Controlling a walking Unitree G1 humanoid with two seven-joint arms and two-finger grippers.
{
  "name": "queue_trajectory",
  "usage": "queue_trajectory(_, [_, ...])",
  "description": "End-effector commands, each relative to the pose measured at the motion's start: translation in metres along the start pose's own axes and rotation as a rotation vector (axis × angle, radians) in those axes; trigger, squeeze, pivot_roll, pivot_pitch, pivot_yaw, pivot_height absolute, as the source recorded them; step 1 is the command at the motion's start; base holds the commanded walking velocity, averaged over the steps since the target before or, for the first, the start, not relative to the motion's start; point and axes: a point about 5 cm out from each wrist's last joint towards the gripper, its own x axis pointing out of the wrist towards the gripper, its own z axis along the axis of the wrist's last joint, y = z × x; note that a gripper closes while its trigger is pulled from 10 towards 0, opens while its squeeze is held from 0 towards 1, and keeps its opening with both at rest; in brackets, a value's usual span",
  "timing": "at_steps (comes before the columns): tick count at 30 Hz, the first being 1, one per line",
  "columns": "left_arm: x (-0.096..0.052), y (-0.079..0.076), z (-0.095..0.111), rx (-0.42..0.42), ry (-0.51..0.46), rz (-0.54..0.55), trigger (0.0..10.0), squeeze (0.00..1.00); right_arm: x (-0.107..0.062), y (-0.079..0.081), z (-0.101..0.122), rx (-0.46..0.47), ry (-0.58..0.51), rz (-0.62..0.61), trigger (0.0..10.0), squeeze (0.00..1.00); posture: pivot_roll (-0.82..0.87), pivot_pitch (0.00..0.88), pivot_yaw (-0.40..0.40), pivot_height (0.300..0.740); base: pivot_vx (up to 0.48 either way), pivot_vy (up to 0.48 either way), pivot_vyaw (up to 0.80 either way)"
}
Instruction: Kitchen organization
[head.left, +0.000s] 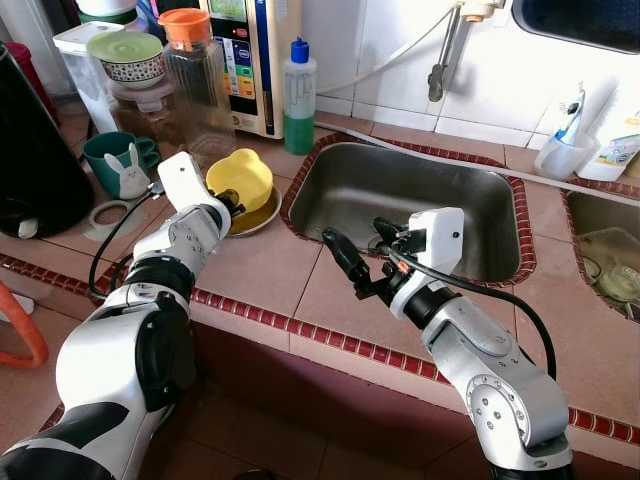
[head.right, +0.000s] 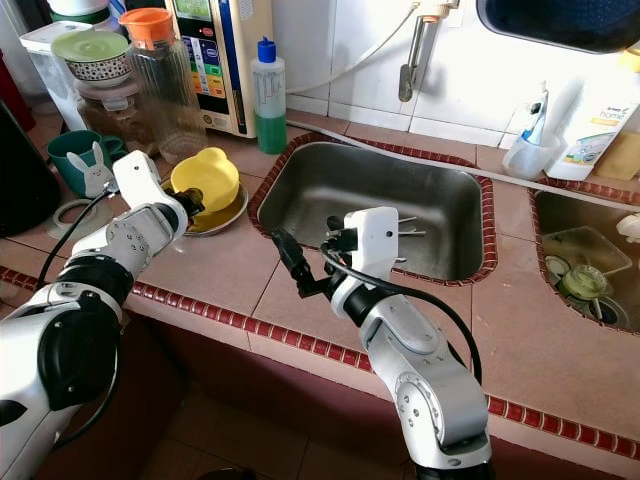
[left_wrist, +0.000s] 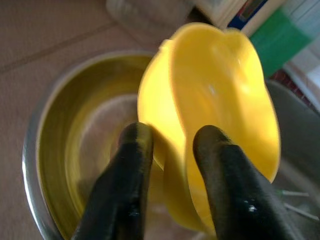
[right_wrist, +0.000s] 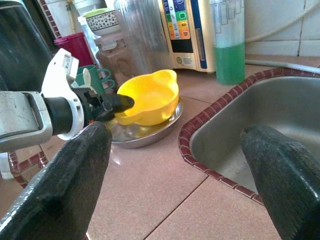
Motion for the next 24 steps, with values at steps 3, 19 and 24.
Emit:
queue_trajectory(3, [0.0, -0.006, -0.005, 0.043, -0.039, -0.021, 0.0, 0.0, 0.0, 0.0, 0.004, -0.012, -0.018, -0.006, 10.0, 0.0, 0.06, 0.044, 0.027, 0.74, 0.0, 0.0, 0.0])
queue_trajectory(19, [-0.009, -0.004, -0.011, 0.135, -0.288, -0.054, 0.0, 0.0, 0.002, -0.003, 0.005, -0.021, -0.022, -0.015, 10.0, 0.0, 0.06, 0.041, 0.017, 0.74, 0.0, 0.0, 0.0])
queue_trajectory(24, [-0.023, -0.007, -0.006, 0.249, -0.436, -0.09, 0.0, 0.0, 0.002, -0.006, 0.005, -0.023, -0.028, -0.034, 10.0, 0.0, 0.06, 0.038, 0.013, 0.74, 0.0, 0.0, 0.0])
